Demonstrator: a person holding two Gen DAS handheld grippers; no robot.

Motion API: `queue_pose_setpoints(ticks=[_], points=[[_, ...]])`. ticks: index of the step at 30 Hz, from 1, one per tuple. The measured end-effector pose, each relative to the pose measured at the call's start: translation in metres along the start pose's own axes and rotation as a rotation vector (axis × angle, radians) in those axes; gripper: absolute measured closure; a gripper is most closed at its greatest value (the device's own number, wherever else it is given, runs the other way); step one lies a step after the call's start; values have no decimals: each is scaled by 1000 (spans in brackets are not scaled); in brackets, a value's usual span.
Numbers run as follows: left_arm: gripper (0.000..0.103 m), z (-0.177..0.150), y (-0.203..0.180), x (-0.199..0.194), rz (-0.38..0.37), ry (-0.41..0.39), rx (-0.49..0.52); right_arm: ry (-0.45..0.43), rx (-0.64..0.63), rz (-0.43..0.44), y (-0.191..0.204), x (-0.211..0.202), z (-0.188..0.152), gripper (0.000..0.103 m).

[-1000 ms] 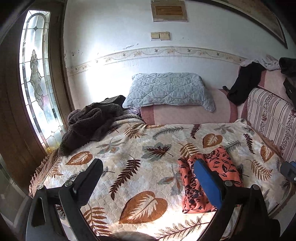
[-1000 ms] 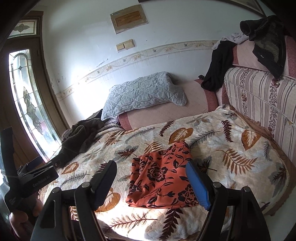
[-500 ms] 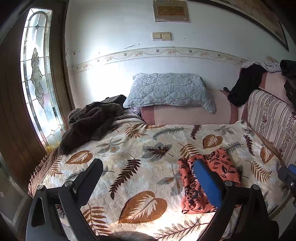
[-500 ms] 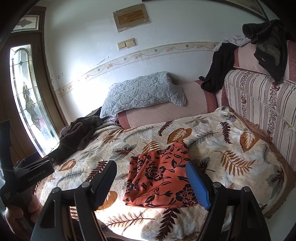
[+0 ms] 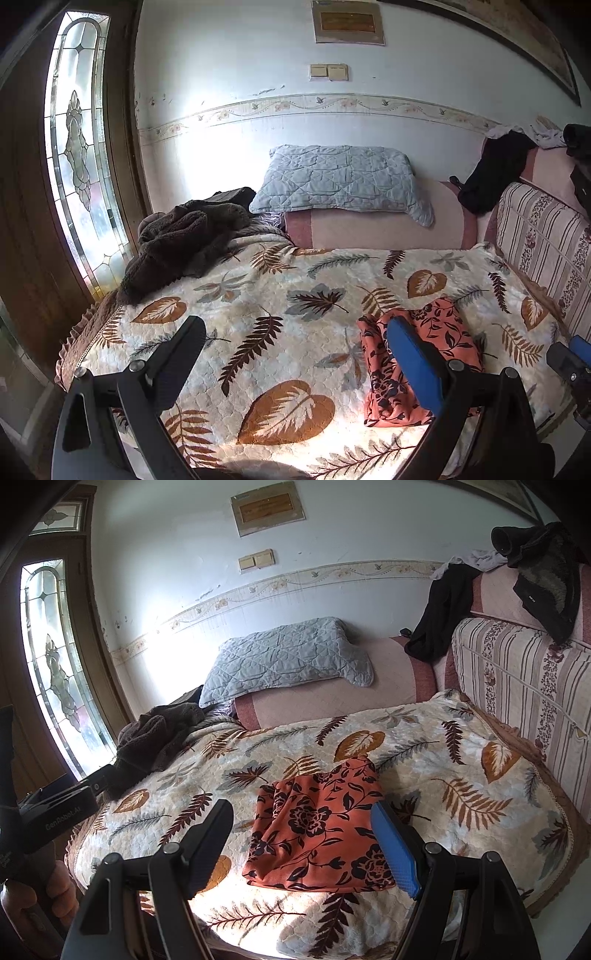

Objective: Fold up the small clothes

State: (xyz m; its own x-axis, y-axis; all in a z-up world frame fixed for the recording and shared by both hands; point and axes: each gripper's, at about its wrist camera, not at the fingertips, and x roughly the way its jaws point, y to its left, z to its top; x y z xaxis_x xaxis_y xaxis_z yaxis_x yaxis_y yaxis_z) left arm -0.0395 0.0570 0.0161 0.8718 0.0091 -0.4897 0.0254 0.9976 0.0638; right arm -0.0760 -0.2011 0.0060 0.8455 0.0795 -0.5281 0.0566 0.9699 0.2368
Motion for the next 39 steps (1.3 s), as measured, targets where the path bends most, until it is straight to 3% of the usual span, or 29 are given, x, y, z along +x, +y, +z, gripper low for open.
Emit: queue_pose_setpoints(ticks=[13, 27, 39], points=[[5, -2, 14, 3, 10, -3, -19, -55, -12, 7, 19, -4, 6, 24], [5, 6, 33, 2, 29, -30, -43, -51, -105, 44, 61, 12, 22, 24], [5, 6, 38, -3, 18, -35, -57, -49, -125, 22, 68, 6, 16, 24]])
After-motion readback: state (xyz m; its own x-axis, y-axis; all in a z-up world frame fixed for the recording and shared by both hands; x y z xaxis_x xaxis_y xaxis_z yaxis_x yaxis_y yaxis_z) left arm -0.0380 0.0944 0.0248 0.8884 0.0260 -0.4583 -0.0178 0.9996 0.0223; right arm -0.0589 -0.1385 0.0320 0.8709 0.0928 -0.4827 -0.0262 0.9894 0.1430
